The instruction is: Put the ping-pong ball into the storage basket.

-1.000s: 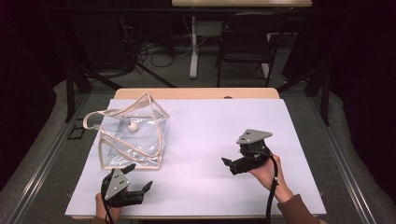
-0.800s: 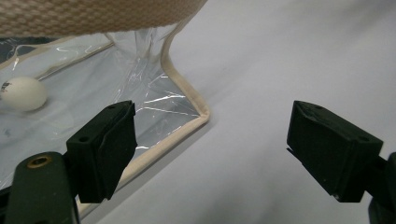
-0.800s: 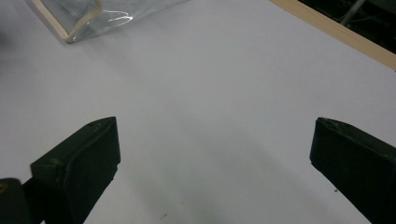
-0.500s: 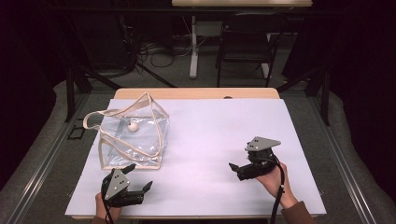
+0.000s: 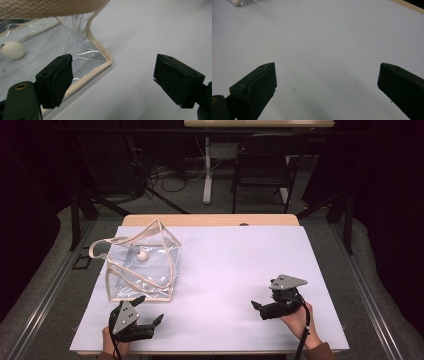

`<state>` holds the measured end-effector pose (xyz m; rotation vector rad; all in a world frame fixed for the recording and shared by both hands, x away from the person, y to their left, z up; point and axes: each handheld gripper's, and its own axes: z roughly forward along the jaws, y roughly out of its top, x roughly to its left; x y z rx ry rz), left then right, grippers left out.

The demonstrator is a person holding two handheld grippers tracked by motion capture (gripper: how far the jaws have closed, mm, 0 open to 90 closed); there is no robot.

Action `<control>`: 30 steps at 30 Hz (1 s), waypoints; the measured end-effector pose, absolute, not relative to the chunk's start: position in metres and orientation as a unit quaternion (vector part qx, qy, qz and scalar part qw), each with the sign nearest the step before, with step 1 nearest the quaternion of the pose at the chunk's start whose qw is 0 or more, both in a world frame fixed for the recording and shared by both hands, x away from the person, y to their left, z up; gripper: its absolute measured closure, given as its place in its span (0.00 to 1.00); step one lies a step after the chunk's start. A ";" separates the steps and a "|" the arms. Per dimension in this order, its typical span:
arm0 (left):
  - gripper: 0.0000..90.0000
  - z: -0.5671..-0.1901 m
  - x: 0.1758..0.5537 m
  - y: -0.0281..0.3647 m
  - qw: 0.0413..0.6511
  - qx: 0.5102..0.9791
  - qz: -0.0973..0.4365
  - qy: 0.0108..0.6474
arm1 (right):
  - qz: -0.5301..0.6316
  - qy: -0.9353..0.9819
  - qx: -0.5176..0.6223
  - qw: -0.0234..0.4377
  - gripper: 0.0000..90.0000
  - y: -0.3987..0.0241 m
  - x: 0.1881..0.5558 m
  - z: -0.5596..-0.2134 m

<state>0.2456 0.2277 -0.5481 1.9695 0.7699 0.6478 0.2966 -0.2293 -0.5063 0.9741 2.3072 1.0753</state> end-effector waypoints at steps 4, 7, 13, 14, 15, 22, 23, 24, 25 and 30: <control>0.18 -0.548 0.246 0.228 0.449 0.795 0.261 0.312 | 0.384 0.827 0.357 0.203 0.02 -0.234 0.295 -0.512; 0.18 -0.548 0.246 0.227 0.449 0.796 0.261 0.312 | 0.381 0.827 0.360 0.203 0.02 -0.238 0.293 -0.516; 0.18 -0.549 0.246 0.227 0.447 0.797 0.262 0.310 | 0.376 0.826 0.367 0.203 0.02 -0.244 0.290 -0.525; 0.18 -0.549 0.246 0.227 0.447 0.798 0.261 0.309 | 0.374 0.827 0.368 0.203 0.02 -0.245 0.290 -0.526; 0.18 -0.549 0.246 0.227 0.446 0.798 0.261 0.309 | 0.375 0.826 0.369 0.203 0.02 -0.246 0.289 -0.527; 0.18 -0.549 0.246 0.227 0.446 0.798 0.260 0.310 | 0.369 0.827 0.374 0.202 0.02 -0.254 0.284 -0.538; 0.18 -0.549 0.246 0.227 0.446 0.798 0.260 0.311 | 0.369 0.826 0.375 0.202 0.02 -0.255 0.283 -0.539; 0.18 -0.549 0.246 0.227 0.445 0.799 0.260 0.310 | 0.368 0.826 0.377 0.202 0.02 -0.256 0.282 -0.540; 0.18 -0.549 0.246 0.227 0.445 0.799 0.260 0.310 | 0.370 0.824 0.378 0.201 0.02 -0.257 0.281 -0.541; 0.18 -0.550 0.247 0.226 0.445 0.799 0.259 0.311 | 0.365 0.824 0.384 0.201 0.01 -0.262 0.278 -0.547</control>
